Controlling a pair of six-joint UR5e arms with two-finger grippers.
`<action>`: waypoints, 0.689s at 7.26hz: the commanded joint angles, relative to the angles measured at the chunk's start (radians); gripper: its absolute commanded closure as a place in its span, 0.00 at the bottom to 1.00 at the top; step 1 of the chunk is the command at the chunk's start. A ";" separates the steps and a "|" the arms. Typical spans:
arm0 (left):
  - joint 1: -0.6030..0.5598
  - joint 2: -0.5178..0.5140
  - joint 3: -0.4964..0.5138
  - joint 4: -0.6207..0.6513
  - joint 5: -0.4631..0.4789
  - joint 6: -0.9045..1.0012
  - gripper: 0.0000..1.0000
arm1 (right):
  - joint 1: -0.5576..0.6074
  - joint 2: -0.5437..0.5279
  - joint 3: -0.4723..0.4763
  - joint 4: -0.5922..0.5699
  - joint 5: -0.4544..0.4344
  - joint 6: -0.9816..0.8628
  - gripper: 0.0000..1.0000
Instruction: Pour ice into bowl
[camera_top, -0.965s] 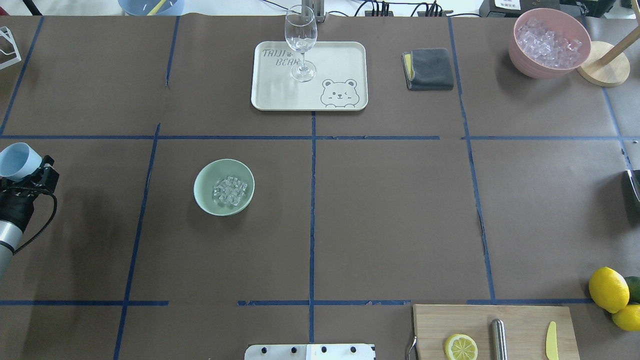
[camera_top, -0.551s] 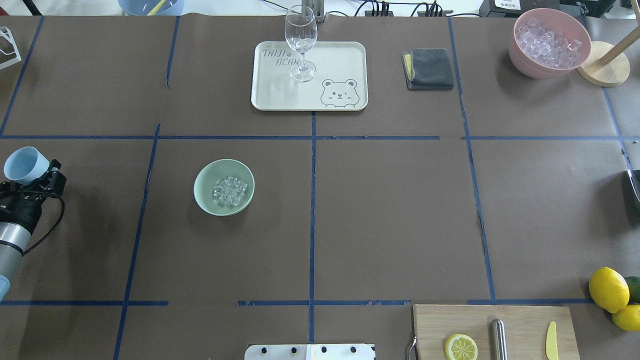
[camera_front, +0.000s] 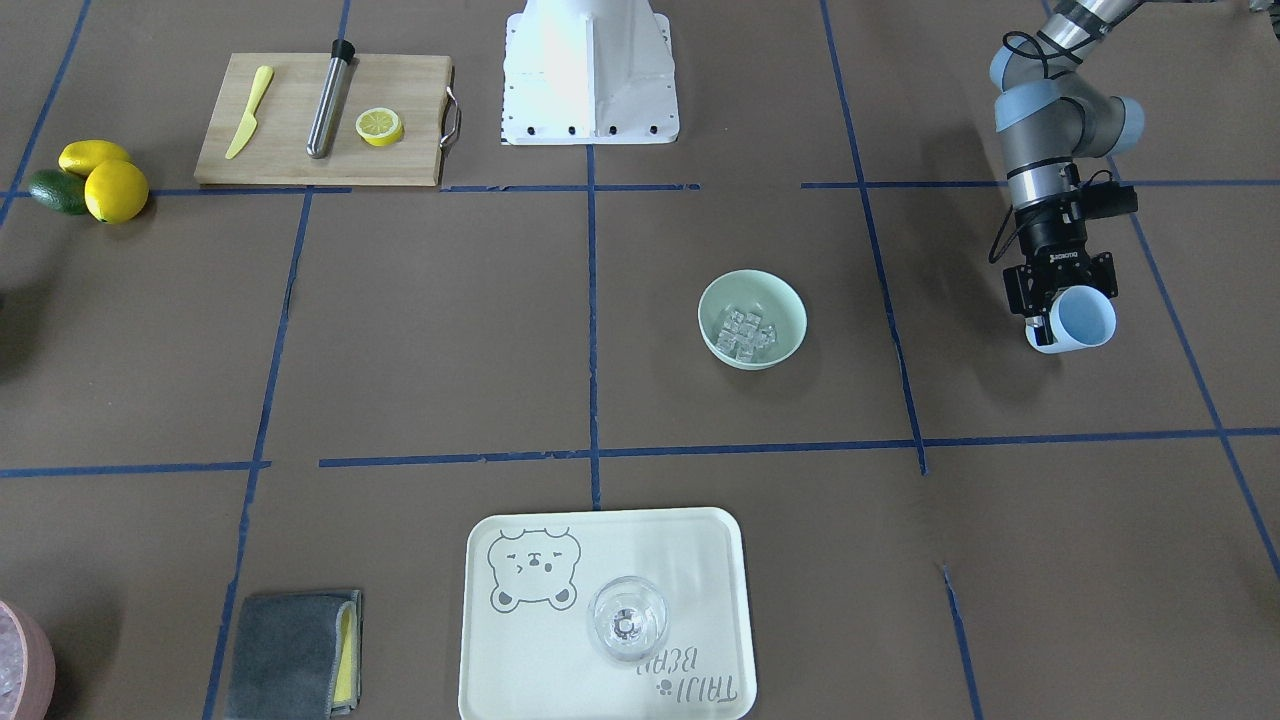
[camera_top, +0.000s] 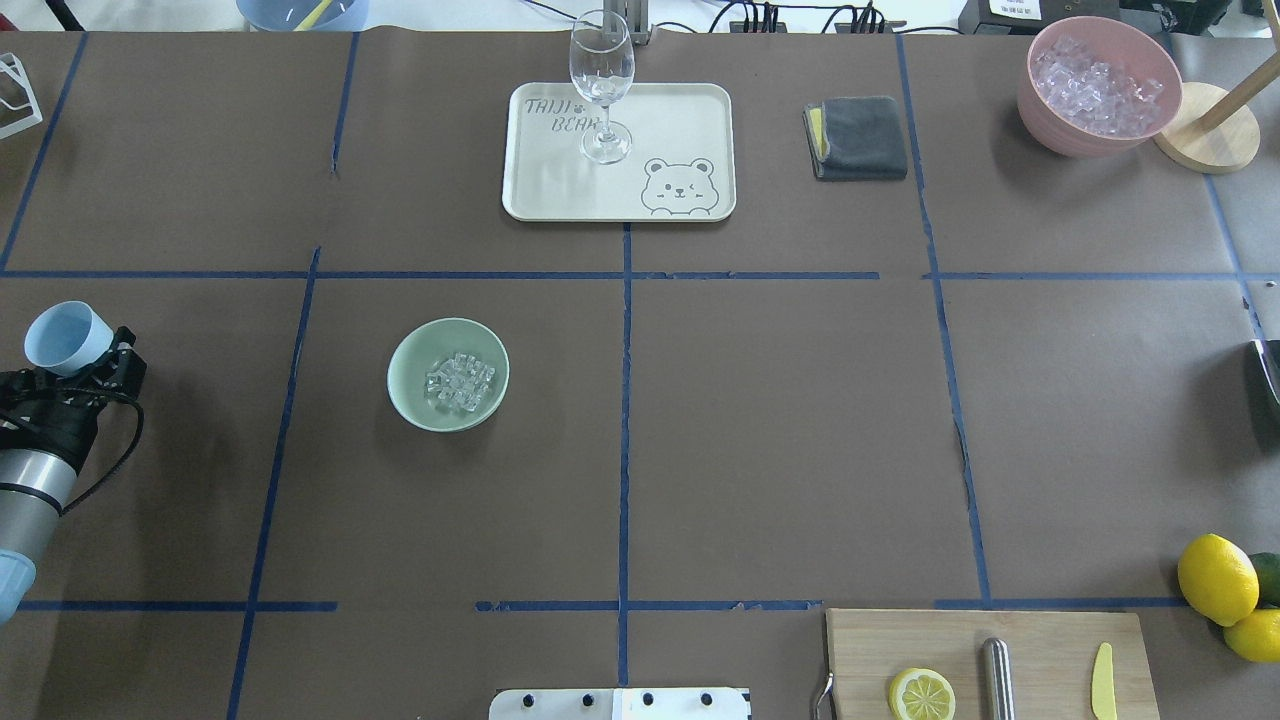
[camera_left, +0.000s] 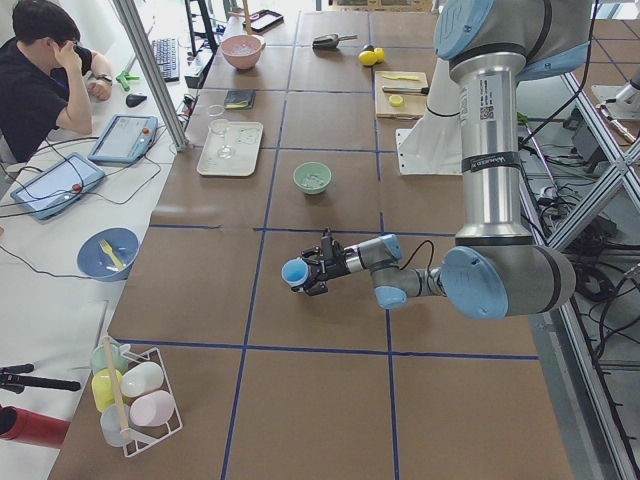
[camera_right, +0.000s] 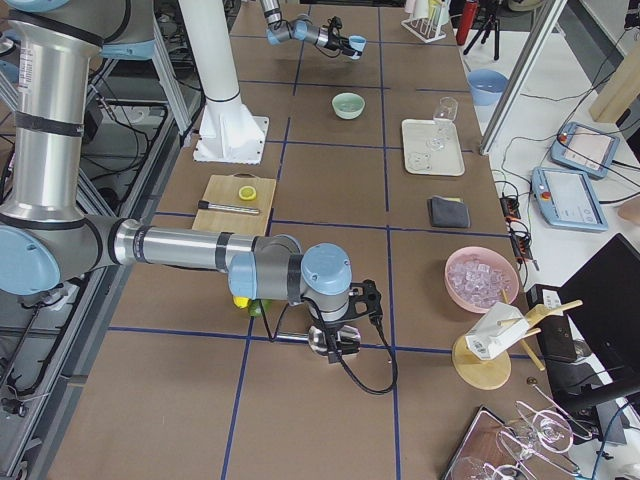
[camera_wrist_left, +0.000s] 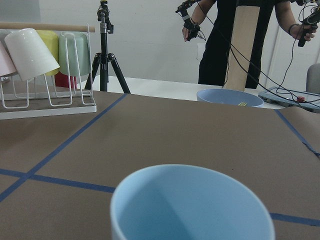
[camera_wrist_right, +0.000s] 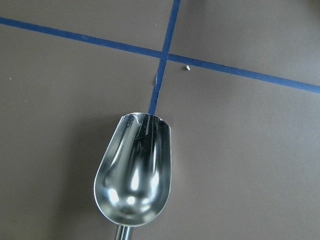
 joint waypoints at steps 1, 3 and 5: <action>0.014 0.000 0.004 -0.001 -0.001 0.006 0.00 | 0.002 0.001 0.000 0.000 0.001 0.000 0.00; 0.010 0.021 -0.031 -0.013 -0.002 0.056 0.00 | 0.008 0.003 0.002 0.000 0.001 -0.002 0.00; 0.002 0.117 -0.181 -0.021 -0.004 0.159 0.00 | 0.011 0.001 0.015 0.000 0.001 0.002 0.00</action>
